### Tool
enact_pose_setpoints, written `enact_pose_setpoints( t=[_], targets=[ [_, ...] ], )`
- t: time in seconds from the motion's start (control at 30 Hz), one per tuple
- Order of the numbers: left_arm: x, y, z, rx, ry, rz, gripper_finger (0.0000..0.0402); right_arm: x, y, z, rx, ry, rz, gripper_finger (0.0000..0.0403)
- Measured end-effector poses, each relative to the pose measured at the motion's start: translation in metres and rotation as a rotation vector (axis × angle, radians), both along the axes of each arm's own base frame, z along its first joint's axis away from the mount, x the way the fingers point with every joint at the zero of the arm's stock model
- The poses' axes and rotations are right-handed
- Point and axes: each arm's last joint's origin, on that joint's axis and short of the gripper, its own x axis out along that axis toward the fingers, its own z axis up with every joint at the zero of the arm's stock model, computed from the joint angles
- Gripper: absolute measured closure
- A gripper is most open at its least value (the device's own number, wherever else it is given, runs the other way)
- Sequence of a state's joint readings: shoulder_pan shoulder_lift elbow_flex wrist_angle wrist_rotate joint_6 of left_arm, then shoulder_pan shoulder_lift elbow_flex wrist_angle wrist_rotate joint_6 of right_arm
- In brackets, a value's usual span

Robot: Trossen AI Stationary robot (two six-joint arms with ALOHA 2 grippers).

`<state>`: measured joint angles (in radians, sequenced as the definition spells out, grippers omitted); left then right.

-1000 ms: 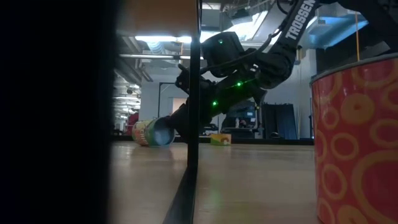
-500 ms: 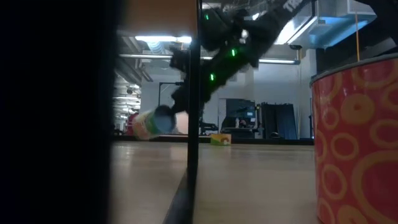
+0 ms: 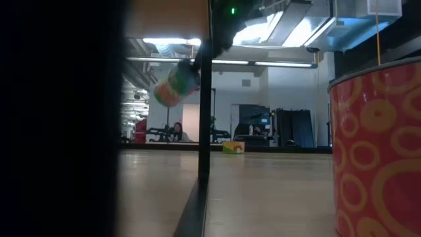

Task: Pick and place cans onto a shelf
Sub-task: Put the canned chicken soup on the shelf

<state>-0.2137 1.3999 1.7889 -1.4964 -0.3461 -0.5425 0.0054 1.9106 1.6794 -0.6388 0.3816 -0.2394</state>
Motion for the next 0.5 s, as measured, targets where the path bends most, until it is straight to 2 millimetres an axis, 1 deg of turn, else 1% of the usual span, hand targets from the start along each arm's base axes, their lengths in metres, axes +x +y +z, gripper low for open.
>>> enact_pose_setpoints(
  t=[0.17,0.3,0.43,0.5],
  targets=[
    [-0.022,-0.003,0.011,-0.007,-0.04,-0.041,0.0342,-0.005,0.005,0.032,0.018,0.029,0.029,0.0395],
    [-0.04,-0.004,0.019,-0.011,-0.08,-0.077,0.0342,-0.009,0.007,0.058,0.062,0.03,0.097,0.0395],
    [-0.052,-0.006,0.023,0.006,-0.087,-0.147,0.0342,-0.016,0.009,0.085,0.101,0.011,0.132,0.0395],
    [-0.058,-0.006,0.025,0.006,-0.097,-0.163,0.0342,-0.022,0.012,0.094,0.102,0.029,0.139,0.0395]
  ],
)
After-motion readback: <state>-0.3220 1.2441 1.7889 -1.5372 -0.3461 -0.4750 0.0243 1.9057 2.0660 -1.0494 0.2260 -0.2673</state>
